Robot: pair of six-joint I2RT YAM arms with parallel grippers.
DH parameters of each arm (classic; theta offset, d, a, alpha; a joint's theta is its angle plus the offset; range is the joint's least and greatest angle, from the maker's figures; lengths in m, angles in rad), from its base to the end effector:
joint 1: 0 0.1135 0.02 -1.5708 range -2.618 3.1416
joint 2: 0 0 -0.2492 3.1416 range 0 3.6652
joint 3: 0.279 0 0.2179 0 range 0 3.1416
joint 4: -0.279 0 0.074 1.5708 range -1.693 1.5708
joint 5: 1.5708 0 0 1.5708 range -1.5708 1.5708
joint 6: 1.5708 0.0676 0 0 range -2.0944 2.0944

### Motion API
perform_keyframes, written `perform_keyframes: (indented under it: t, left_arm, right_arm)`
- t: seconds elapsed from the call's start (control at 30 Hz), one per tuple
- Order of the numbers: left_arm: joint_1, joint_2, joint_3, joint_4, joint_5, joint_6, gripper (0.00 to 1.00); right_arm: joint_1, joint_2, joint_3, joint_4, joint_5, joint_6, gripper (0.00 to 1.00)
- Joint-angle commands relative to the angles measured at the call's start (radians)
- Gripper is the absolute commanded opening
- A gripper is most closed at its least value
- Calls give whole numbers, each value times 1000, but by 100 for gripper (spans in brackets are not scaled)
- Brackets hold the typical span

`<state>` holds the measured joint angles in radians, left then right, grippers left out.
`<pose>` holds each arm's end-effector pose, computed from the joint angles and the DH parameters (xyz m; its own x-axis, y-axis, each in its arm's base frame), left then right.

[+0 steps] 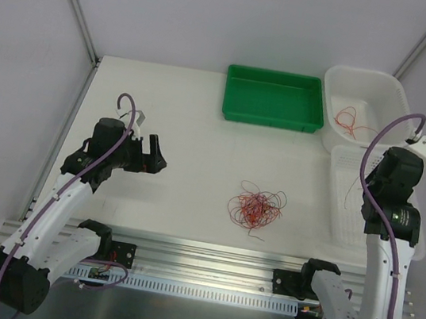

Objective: Untangle the cables

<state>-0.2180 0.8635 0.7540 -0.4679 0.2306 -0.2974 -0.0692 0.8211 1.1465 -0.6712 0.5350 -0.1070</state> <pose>0.1822 -0.0562 0.2634 -0.6260 -0.1535 -0.7645 0.2239 0.9038 -0.3648 0.1511 -0.0450 0.3749 -0.3937 -0.0648 -0.9170 0.4988 0.8228 -0.2723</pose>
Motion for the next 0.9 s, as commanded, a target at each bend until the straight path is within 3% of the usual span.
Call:
perform_keyframes:
  t: [0.0, 0.33, 0.63, 0.73, 0.83, 0.87]
  left_arm:
    - [-18, -9, 1, 18, -5, 20, 99]
    - [-38, -9, 5, 8, -37, 26, 99]
    - [-44, -18, 4, 5, -47, 27, 99]
    - [-46, -24, 4, 3, -53, 29, 99]
    - [-46, -23, 4, 3, -56, 30, 99]
    - [-46, -23, 4, 3, -56, 29, 99]
  right_arm:
    - [-15, 32, 51, 13, -35, 42, 1]
    - [-41, 70, 53, 33, -46, 75, 1]
    - [-179, 78, -45, 45, -109, 162, 7]
    - [-201, 78, -48, 33, -102, 187, 14]
    - [-211, 78, -45, 19, -75, 202, 32]
    - [-211, 76, -42, 12, -72, 202, 45]
